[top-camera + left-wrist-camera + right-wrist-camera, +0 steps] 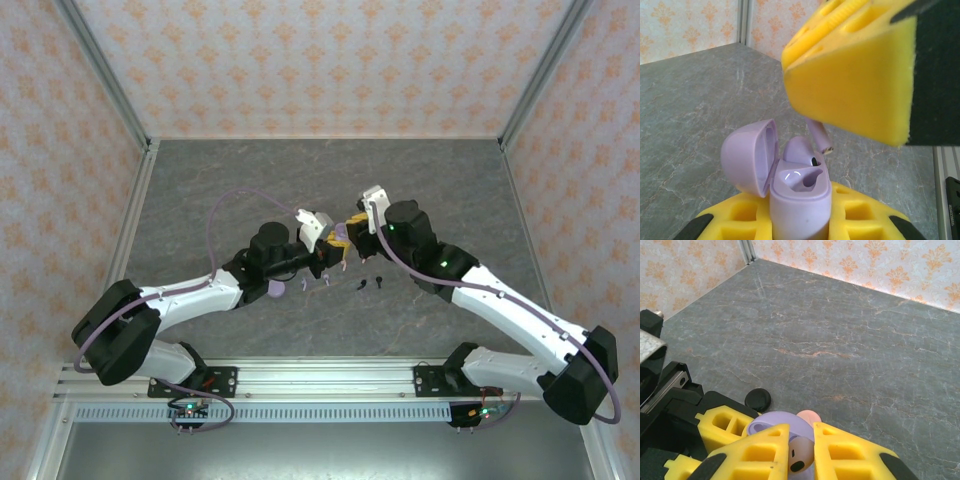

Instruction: Insert the wireless bluetooth earbuds into the charging case

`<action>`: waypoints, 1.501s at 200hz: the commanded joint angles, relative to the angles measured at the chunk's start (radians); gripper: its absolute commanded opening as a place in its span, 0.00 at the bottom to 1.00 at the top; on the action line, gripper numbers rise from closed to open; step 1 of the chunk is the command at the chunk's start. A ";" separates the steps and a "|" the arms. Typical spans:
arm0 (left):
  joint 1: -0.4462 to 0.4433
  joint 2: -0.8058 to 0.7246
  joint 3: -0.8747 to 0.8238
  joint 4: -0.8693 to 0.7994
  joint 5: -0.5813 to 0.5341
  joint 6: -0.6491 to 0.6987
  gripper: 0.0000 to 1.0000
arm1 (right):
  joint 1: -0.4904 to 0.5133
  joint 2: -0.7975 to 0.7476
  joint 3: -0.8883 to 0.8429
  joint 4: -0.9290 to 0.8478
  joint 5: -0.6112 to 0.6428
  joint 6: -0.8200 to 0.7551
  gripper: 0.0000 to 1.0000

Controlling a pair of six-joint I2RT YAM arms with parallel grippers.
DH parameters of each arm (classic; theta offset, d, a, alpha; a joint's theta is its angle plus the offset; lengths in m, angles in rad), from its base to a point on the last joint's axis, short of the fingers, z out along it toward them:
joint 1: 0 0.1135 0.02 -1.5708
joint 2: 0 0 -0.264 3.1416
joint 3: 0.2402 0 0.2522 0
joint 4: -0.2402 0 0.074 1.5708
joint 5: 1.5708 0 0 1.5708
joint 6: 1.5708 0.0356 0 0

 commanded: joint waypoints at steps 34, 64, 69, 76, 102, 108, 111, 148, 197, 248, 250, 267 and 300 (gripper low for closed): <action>-0.011 -0.003 0.040 -0.002 0.015 0.008 0.00 | 0.022 0.034 0.031 0.029 0.041 -0.033 0.15; -0.012 -0.002 0.040 0.002 0.012 0.009 0.00 | 0.032 0.041 0.033 0.023 0.034 -0.047 0.16; -0.011 -0.002 0.040 0.002 0.012 0.009 0.00 | 0.033 0.041 0.033 0.021 0.032 -0.048 0.16; -0.011 -0.002 0.040 0.002 0.009 0.008 0.00 | 0.034 0.040 0.031 0.017 0.029 -0.049 0.16; -0.011 -0.004 0.039 0.007 0.006 0.008 0.00 | 0.035 0.038 0.025 0.008 0.021 -0.054 0.16; -0.011 -0.004 0.039 0.008 0.007 0.008 0.00 | 0.035 0.038 0.023 0.006 0.021 -0.054 0.16; -0.011 -0.003 0.040 0.008 0.006 0.007 0.00 | 0.036 0.038 0.023 0.006 0.020 -0.054 0.16; -0.011 -0.001 0.042 0.009 0.005 0.007 0.00 | 0.036 0.037 0.022 0.021 -0.012 -0.046 0.15; -0.011 -0.006 0.035 0.014 -0.001 0.007 0.00 | 0.035 0.040 0.024 -0.002 -0.042 -0.051 0.16; -0.011 -0.012 0.029 0.017 -0.006 0.007 0.00 | 0.035 0.034 0.017 -0.031 -0.027 -0.056 0.16; -0.011 -0.012 0.029 0.016 -0.006 0.006 0.00 | 0.036 0.033 0.016 -0.031 -0.024 -0.058 0.16; -0.011 -0.011 0.027 0.015 -0.006 0.010 0.00 | 0.036 0.021 0.013 -0.033 -0.003 -0.070 0.15; -0.011 -0.007 0.029 0.010 0.004 0.013 0.00 | 0.036 0.012 0.025 -0.058 0.050 -0.108 0.15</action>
